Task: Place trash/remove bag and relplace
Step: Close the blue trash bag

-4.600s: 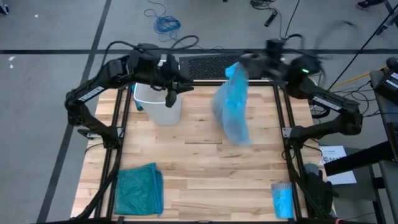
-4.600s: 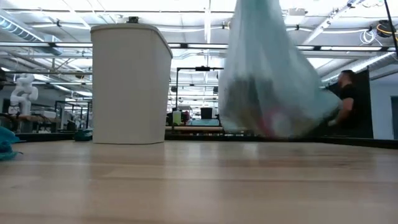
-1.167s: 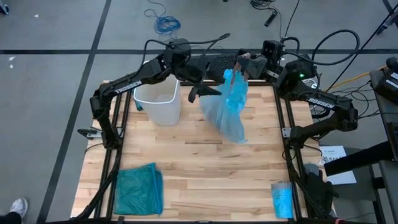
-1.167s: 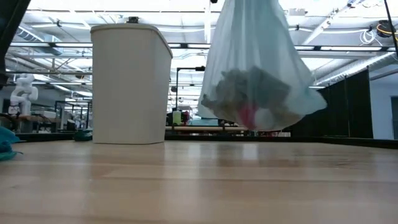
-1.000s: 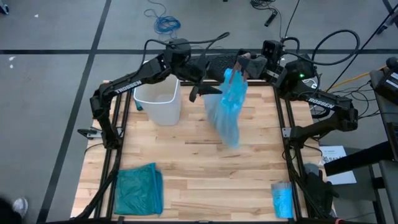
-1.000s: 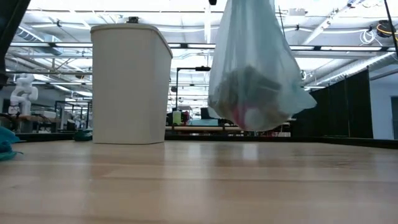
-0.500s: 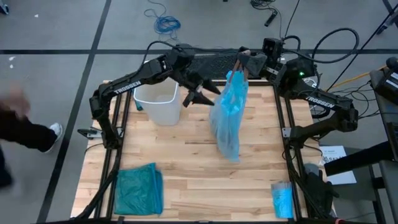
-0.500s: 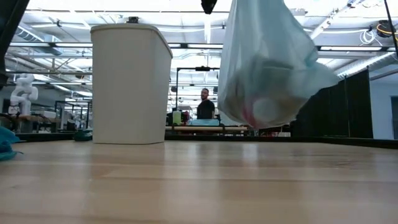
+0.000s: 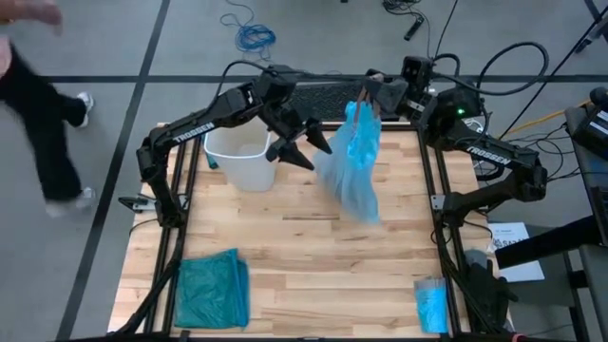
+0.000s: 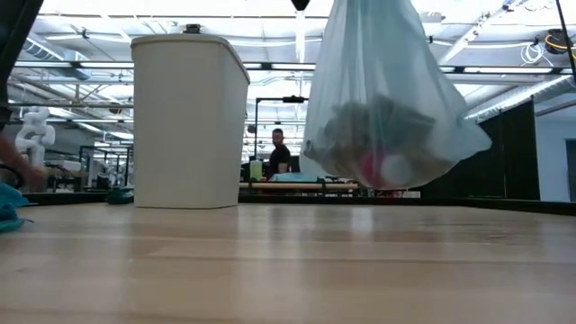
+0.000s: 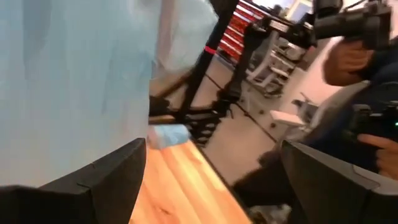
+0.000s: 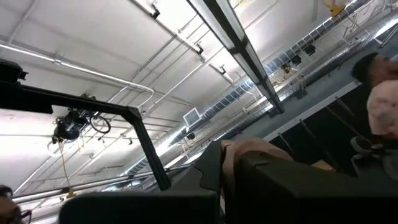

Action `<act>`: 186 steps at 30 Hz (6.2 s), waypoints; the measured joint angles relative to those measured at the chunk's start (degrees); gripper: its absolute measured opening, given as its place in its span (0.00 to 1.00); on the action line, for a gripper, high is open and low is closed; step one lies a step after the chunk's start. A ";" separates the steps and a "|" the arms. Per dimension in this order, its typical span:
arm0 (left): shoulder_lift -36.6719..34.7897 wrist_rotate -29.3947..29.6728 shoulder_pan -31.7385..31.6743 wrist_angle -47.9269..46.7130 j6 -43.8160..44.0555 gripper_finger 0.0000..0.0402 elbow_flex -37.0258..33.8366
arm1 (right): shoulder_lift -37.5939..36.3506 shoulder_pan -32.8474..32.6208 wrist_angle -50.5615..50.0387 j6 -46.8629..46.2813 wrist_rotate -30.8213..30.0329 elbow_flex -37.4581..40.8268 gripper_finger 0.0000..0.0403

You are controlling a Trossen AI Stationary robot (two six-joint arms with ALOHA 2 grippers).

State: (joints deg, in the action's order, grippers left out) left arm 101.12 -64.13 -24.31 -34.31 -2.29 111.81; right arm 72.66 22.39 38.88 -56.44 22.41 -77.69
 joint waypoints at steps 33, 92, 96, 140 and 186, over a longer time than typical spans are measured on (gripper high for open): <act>3.28 1.94 -2.60 11.97 -0.21 0.91 0.00 | 2.80 -5.85 3.84 -5.80 0.92 -2.29 0.00; 8.65 3.45 9.91 21.97 5.99 0.87 0.17 | 21.40 -4.37 -16.81 2.96 9.49 -40.04 0.00; 10.60 4.22 9.72 22.09 5.88 0.78 0.22 | 21.40 -4.34 -17.12 2.91 9.17 -40.04 0.00; 4.19 5.75 6.00 15.33 5.76 0.71 -0.35 | 20.11 -4.52 -32.59 8.15 10.35 -44.40 0.00; -3.38 5.11 1.87 9.70 0.48 0.71 0.74 | 18.54 -6.05 -33.02 9.56 13.73 -44.28 0.00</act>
State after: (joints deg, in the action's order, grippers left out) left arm 97.73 -59.02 -22.44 -24.61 -1.80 112.55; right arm 91.20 16.34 5.85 -46.88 36.14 -121.97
